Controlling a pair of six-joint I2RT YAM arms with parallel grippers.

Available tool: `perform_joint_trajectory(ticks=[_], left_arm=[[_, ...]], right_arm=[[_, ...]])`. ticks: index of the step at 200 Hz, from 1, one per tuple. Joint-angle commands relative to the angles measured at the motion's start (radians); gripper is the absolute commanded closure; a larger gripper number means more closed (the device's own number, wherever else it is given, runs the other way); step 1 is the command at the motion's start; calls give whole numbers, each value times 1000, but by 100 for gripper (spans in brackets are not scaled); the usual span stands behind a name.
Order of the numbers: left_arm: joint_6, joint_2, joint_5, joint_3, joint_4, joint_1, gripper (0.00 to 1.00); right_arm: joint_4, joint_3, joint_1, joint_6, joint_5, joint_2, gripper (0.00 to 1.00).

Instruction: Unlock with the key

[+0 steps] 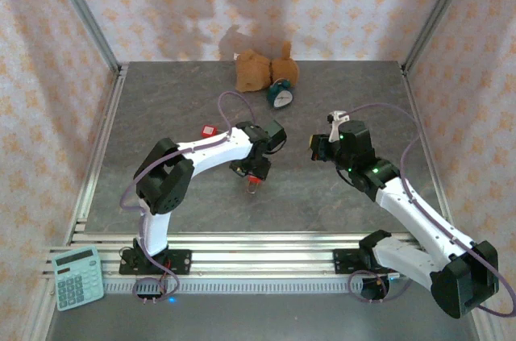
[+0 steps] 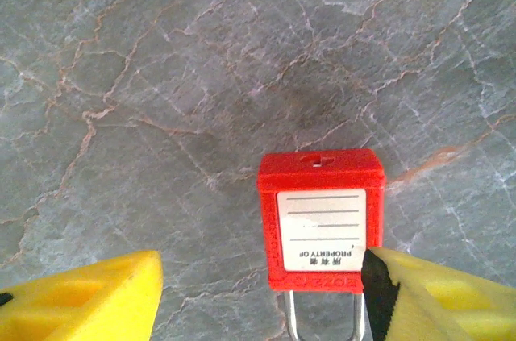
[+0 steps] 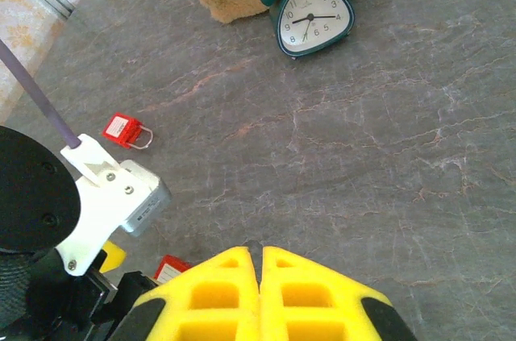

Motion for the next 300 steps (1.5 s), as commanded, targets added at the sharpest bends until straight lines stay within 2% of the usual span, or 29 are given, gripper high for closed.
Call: perform_joint_trajectory(ticks=[1,35,93,169,231,300], left_arm=[[2,-42,11,19,-50,-20,32],[-12,-32,51,10,-35,-34,32],[-18,32,36,12,-36,-34,33],[-16,75,32,-24,-4,-18,44],[42,43,47,-44,2,42,46],[118,101,96,40,-37,43,45]], right_arm=[[20,-11,4,8,20,-17,96],[23,-11,4,11,20,-15,96],[21,-17,4,8,20,-22,96],[23,-20,4,14,16,-24,96],[25,-20,4,15,13,-23,96],[16,-13,4,11,18,-26,96]])
